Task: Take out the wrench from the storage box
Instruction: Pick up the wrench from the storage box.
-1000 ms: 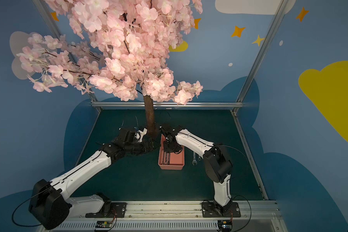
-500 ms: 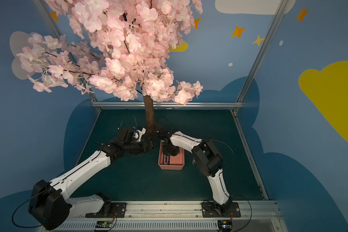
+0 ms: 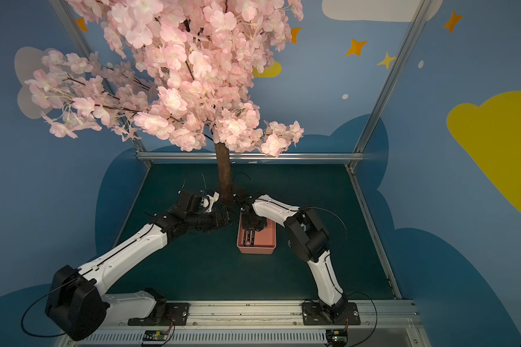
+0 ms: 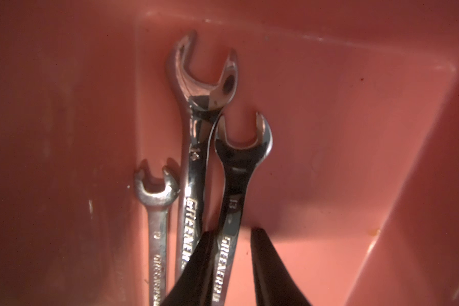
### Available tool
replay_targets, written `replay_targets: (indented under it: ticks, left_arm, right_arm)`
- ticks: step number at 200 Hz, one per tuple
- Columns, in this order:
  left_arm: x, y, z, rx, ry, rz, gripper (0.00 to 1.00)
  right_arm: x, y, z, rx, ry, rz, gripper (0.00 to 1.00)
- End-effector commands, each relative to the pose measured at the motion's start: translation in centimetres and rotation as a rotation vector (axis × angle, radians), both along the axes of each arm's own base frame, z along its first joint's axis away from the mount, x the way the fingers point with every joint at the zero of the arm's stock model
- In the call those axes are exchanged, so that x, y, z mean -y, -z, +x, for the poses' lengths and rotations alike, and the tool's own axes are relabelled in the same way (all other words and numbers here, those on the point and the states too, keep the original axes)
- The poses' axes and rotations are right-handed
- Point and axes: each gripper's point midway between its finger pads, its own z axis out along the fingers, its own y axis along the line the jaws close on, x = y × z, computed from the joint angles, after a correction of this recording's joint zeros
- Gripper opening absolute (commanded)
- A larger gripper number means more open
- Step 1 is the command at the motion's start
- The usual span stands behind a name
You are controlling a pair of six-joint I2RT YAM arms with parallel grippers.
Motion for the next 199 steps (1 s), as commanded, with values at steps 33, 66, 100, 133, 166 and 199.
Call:
replay_targets:
  ticks: [33,66,100,133,166,199]
  left_arm:
    - [0.0,-0.3,-0.3,-0.003,0.023,-0.005,1.0]
    - [0.0,-0.5,-0.3,-0.002,0.027,0.002,1.0]
    - [0.0,-0.8,-0.1,0.005,0.035,0.006,1.0]
    - [-0.1,-0.8,-0.2,0.005,0.032,0.007,1.0]
    - [0.0,-0.9,-0.1,0.004,0.032,0.0,1.0]
    - [0.3,-1.3,-0.1,-0.009,0.031,-0.023,1.0]
  right_arm:
    - [3.4,5.9,-1.8,-0.113,0.057,-0.131,0.26]
    - [3.8,4.9,-2.4,-0.103,0.052,-0.116,0.15]
    - [3.5,4.3,-2.1,-0.091,0.045,-0.101,0.09]
    - [3.1,1.8,-1.2,-0.034,0.028,-0.08,0.02]
    - [2.6,-1.8,-0.6,0.025,0.009,-0.029,0.0]
    - [2.6,-5.6,0.0,0.088,-0.01,-0.017,0.0]
